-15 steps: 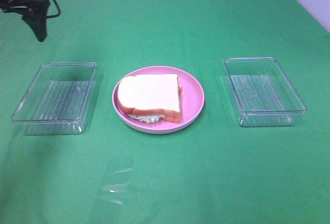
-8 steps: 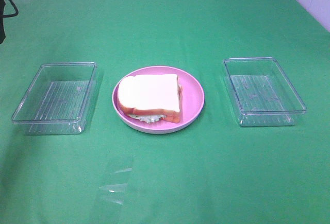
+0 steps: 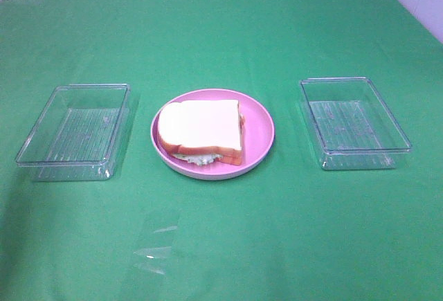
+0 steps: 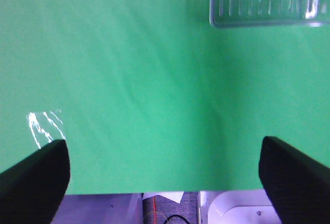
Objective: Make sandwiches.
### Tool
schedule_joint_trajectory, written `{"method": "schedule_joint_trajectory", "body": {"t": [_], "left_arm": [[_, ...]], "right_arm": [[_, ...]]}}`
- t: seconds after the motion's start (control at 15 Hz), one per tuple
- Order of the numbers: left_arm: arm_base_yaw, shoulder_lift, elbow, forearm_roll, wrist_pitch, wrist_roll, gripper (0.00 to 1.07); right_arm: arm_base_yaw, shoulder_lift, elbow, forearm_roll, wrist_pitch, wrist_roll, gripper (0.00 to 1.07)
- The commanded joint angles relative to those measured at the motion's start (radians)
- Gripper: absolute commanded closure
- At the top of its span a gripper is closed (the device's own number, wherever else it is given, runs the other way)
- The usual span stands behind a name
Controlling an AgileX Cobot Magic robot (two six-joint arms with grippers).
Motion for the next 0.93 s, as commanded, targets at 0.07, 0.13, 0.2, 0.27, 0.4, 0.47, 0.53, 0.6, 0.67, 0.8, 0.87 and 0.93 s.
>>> {"method": "schedule_joint_trajectory", "body": {"t": [0.07, 0.13, 0.2, 0.27, 0.4, 0.47, 0.53, 0.6, 0.67, 0.8, 0.87, 0.93], "left_arm": [[-0.001, -0.176, 0.140, -0.014, -0.022, 0.000, 0.16], [-0.001, -0.295, 0.226, -0.014, -0.056, 0.000, 0.16], [-0.001, -0.514, 0.355, -0.015, -0.084, 0.000, 0.16], [-0.001, -0.640, 0.392, -0.015, -0.083, 0.000, 0.16], [-0.001, -0.810, 0.427, -0.015, -0.083, 0.000, 0.16], [-0.001, -0.911, 0.440, -0.015, -0.083, 0.000, 0.16], [-0.001, -1.017, 0.448, -0.015, -0.082, 0.014, 0.16], [-0.001, -1.114, 0.448, -0.015, -0.089, 0.014, 0.16], [-0.001, -1.149, 0.448, -0.016, -0.091, 0.014, 0.16], [-0.001, -1.305, 0.477, -0.049, -0.088, 0.011, 0.16], [-0.001, -1.295, 0.497, -0.085, -0.072, 0.011, 0.16], [-0.001, -1.298, 0.505, -0.113, -0.077, 0.019, 0.16]], "right_arm": [[0.001, -0.033, 0.001, -0.004, -0.001, -0.001, 0.11], [0.001, -0.033, 0.001, -0.004, -0.001, -0.001, 0.11], [0.001, -0.033, 0.001, -0.004, -0.001, -0.003, 0.11], [0.001, -0.033, 0.001, -0.004, -0.001, -0.004, 0.11], [0.001, -0.033, 0.001, -0.004, -0.001, -0.004, 0.11], [0.001, -0.033, 0.001, -0.004, -0.001, -0.004, 0.11], [0.001, -0.033, 0.001, -0.003, -0.001, -0.004, 0.11], [0.001, -0.033, 0.001, -0.003, -0.001, -0.004, 0.11], [0.001, -0.033, 0.001, -0.003, -0.001, -0.004, 0.11], [0.001, -0.033, 0.001, 0.001, -0.001, -0.004, 0.11], [0.001, -0.033, 0.001, 0.004, -0.001, -0.004, 0.11], [0.001, -0.031, 0.001, 0.007, -0.001, -0.004, 0.11]]}}
